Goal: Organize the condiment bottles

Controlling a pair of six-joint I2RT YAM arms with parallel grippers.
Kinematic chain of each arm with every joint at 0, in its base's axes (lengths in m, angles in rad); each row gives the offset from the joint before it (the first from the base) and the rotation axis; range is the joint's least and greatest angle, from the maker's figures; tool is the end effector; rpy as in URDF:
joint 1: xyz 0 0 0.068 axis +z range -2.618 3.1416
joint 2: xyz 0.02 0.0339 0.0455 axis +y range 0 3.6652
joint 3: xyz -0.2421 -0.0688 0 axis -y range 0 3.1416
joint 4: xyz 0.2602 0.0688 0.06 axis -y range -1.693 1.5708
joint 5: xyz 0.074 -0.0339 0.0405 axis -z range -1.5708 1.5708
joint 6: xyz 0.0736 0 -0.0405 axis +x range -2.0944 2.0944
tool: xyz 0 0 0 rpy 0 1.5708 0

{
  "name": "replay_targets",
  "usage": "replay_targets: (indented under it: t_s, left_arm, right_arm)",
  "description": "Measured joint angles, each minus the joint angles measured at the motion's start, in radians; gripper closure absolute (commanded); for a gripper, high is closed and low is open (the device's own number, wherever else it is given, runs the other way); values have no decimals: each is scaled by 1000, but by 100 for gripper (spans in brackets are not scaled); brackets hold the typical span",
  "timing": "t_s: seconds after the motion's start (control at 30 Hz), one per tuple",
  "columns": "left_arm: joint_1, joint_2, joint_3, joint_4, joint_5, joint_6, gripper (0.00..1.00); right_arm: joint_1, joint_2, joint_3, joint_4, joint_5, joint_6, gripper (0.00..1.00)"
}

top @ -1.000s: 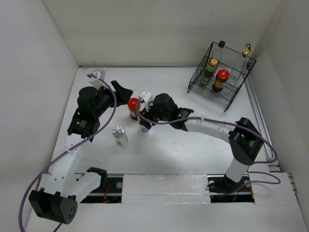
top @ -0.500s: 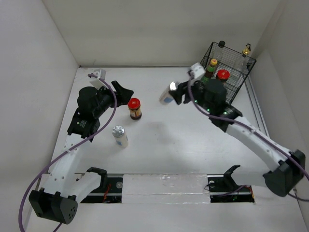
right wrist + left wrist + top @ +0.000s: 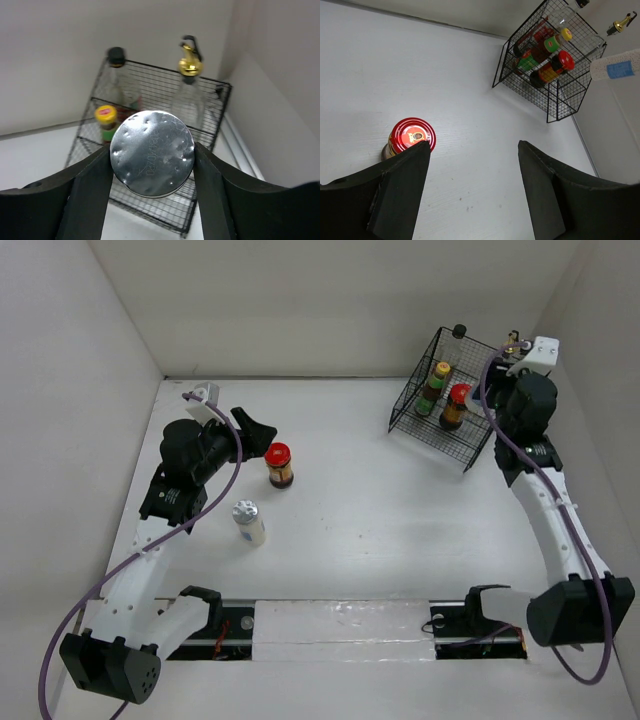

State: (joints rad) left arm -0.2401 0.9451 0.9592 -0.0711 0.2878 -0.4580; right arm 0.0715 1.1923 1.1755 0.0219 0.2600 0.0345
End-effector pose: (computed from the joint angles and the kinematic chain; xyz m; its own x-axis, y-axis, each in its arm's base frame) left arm 0.2688 -0.0873 0.3652 -0.2722 -0.3699 -0.8883 0.4269 0.7809 -0.4559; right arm 0.3373 0.0052 0.3948 0.0115 0.0342 -0.9993 0.1871 0.9817 0.0358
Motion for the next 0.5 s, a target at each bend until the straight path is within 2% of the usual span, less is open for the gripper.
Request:
replay_targets:
  t_s: [0.23,0.5]
  left_arm:
    - [0,0,0,0,1,0,33]
    - [0,10,0,1,9,0,33]
  right_arm:
    - [-142,126,63,-17,-4,13,52]
    - [-163,217,85,9,-13,24,53]
